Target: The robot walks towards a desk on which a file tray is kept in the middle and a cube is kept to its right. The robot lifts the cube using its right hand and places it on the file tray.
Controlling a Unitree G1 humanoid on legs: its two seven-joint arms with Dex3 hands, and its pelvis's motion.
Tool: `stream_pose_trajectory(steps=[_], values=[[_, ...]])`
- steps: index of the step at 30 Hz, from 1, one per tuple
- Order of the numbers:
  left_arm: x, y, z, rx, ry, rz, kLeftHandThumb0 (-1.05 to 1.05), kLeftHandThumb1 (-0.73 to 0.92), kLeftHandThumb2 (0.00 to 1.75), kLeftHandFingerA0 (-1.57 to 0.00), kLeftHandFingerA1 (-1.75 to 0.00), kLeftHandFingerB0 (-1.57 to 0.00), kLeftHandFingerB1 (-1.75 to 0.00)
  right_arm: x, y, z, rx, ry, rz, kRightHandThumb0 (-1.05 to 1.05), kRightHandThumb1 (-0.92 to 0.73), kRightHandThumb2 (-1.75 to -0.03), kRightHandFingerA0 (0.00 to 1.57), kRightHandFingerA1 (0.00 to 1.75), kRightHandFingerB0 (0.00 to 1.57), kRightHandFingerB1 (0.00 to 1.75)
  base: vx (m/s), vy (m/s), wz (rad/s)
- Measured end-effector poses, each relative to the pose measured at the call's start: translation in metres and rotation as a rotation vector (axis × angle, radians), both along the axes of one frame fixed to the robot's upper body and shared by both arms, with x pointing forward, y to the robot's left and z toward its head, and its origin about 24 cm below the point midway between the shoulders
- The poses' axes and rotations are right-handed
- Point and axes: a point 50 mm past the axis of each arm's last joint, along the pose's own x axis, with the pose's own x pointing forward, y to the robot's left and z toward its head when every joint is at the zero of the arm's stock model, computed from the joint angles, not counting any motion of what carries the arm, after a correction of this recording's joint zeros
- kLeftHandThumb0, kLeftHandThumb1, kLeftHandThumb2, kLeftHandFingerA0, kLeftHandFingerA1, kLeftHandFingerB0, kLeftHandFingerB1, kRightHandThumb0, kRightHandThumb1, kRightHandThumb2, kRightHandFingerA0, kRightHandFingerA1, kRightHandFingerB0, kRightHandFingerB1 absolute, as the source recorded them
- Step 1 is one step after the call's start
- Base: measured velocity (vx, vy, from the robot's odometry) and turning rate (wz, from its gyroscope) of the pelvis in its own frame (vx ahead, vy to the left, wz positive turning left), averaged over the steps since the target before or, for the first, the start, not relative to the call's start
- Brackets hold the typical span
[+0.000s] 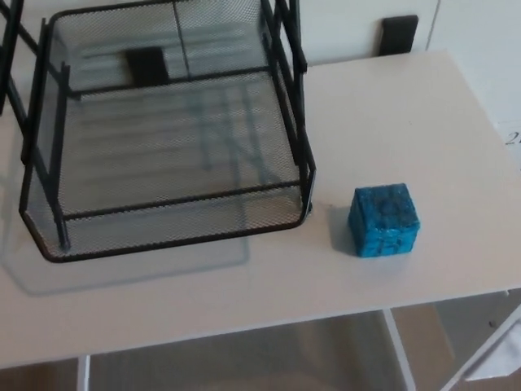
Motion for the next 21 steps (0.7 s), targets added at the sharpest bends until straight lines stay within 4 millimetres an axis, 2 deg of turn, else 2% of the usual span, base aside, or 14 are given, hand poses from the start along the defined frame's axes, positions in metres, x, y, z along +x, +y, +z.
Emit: stream_pose_trajectory(steps=[1, 2, 3, 5, 6, 7, 8, 9, 10, 12, 16, 17, 19, 21], values=[[-0.001, 0.000, 0.000, 0.000, 0.002, 0.002, -0.66, 0.81, 0.63, -0.22, -0.38, -0.06, -0.26, 0.002, -0.002, 0.003, -0.007, -0.033, -0.017, -0.45, -0.54, -0.56, 0.23, 0.42, 0.00, 0.14, -0.13, 0.117, -0.02], [-0.002, 0.001, 0.000, -0.001, 0.001, 0.007, -0.36, 0.54, 1.08, 0.00, -0.50, 0.00, -0.50, 0.007, -0.003, 0.007, -0.012, -0.076, -0.019, -0.39, -0.53, -0.55, 0.24, 0.46, 0.00, 0.10, -0.10, 0.140, -0.06], [-0.003, 0.001, 0.000, -0.002, 0.000, 0.011, -0.36, 0.55, 1.09, 0.00, -0.50, 0.00, -0.50, 0.013, -0.004, 0.011, -0.015, -0.113, -0.018, -0.51, -0.39, -0.70, 0.20, 0.54, 0.00, 0.00, -0.08, 0.196, -0.13], [-0.006, 0.002, 0.000, -0.006, -0.006, 0.029, -0.36, 0.55, 1.09, 0.00, -0.50, 0.00, -0.50, 0.036, -0.008, 0.027, -0.032, -0.251, -0.022, -0.47, -0.46, -0.72, 0.20, 0.57, 0.00, 0.00, -0.09, 0.268, -0.33], [-0.006, 0.003, 0.002, -0.007, -0.014, 0.040, -0.34, 0.59, 1.10, 0.00, -0.50, 0.00, -0.49, 0.049, -0.010, 0.036, -0.039, -0.325, -0.018, -0.50, -0.47, -0.55, 0.23, 0.69, 0.00, 0.11, -0.04, 0.328, -0.41], [-0.008, -0.001, -0.004, -0.028, -0.016, 0.053, -0.61, 0.85, 0.63, -0.22, -0.38, -0.16, -0.30, 0.062, -0.009, 0.044, -0.042, -0.387, -0.004, -0.58, -0.50, -0.55, 0.14, 0.72, 0.00, 0.14, 0.04, 0.568, -0.64], [-0.009, -0.001, -0.004, -0.034, -0.021, 0.061, -0.61, 0.84, 0.65, -0.20, -0.38, -0.16, -0.30, 0.074, -0.007, 0.051, -0.041, -0.438, 0.014, -0.82, -0.40, -0.81, 0.13, 0.71, 0.00, 0.36, 0.02, 0.530, -0.06], [-0.009, 0.001, -0.002, -0.030, -0.029, 0.067, -0.60, 0.85, 0.64, -0.21, -0.37, -0.16, -0.29, 0.083, -0.005, 0.056, -0.041, -0.475, 0.033, -0.84, -0.33, -0.81, 0.12, 0.81, 0.00, 0.54, 0.00, 0.515, -0.22], [-0.009, 0.003, 0.001, -0.024, -0.037, 0.073, -0.59, 0.85, 0.65, -0.21, -0.37, -0.17, -0.29, 0.096, -0.003, 0.065, -0.045, -0.526, 0.063, -0.75, -0.43, -0.54, 0.00, 0.98, 0.00, 0.46, -0.07, 0.159, -0.08], [-0.009, 0.005, 0.002, -0.023, -0.046, 0.085, -0.59, 0.84, 0.64, -0.21, -0.38, -0.18, -0.30, 0.122, 0.005, 0.083, -0.048, -0.620, 0.124, -0.79, -0.29, -0.73, 0.04, 0.72, 0.00, 0.35, 0.02, 0.053, -0.02], [-0.010, 0.006, 0.004, -0.024, -0.062, 0.103, -0.60, 0.84, 0.64, -0.22, -0.37, -0.16, -0.29, 0.176, 0.026, 0.127, -0.053, -0.814, 0.256, -0.78, -0.40, -0.83, 0.01, 0.46, 0.00, 0.25, 0.01, -0.016, 0.02], [-0.010, 0.007, 0.004, -0.024, -0.063, 0.105, -0.67, 0.68, 0.91, -0.12, -0.46, -0.08, -0.40, 0.184, 0.030, 0.135, -0.054, -0.844, 0.280, -0.81, -0.42, -0.82, 0.00, 0.37, 0.00, 0.16, 0.01, -0.093, 0.06], [-0.011, 0.007, 0.004, -0.024, -0.065, 0.114, -0.60, 0.85, 0.64, -0.20, -0.37, -0.15, -0.29, 0.208, 0.044, 0.165, -0.063, -0.944, 0.367, -0.80, -0.43, -0.84, 0.01, 0.28, 0.00, 0.18, 0.00, -0.149, 0.08], [-0.017, 0.009, 0.004, -0.022, -0.056, 0.132, -0.61, 0.85, 0.64, -0.22, -0.36, -0.16, -0.29, 0.227, 0.059, 0.194, -0.076, -1.035, 0.451, -0.82, -0.44, -0.82, 0.00, 0.21, 0.00, 0.14, -0.01, -0.215, 0.18]])
